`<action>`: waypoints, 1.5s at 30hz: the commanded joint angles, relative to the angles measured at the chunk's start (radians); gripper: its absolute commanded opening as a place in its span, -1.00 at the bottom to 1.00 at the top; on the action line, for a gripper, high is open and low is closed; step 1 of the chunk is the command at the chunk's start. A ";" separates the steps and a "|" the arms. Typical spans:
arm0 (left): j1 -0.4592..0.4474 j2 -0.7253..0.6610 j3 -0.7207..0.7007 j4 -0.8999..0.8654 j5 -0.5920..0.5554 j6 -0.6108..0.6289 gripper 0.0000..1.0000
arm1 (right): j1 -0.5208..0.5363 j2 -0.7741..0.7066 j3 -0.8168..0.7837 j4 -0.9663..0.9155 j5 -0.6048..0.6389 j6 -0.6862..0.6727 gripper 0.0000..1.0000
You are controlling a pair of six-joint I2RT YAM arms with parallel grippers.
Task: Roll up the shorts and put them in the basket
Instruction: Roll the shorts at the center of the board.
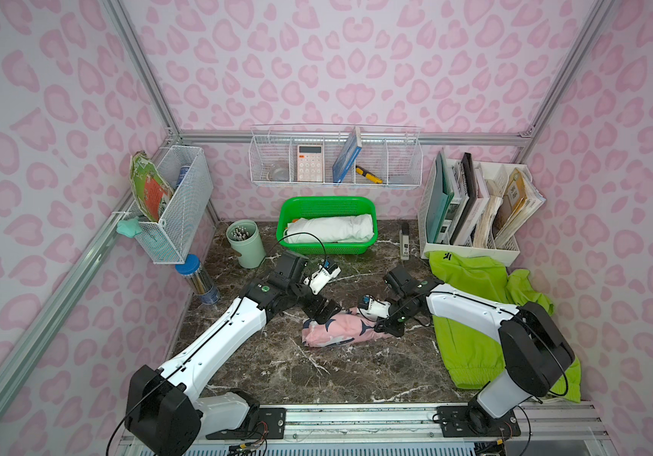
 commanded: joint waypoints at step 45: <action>-0.360 0.403 -0.234 0.511 -0.610 0.355 0.84 | -0.202 0.341 0.198 -0.232 -0.417 -0.020 -1.00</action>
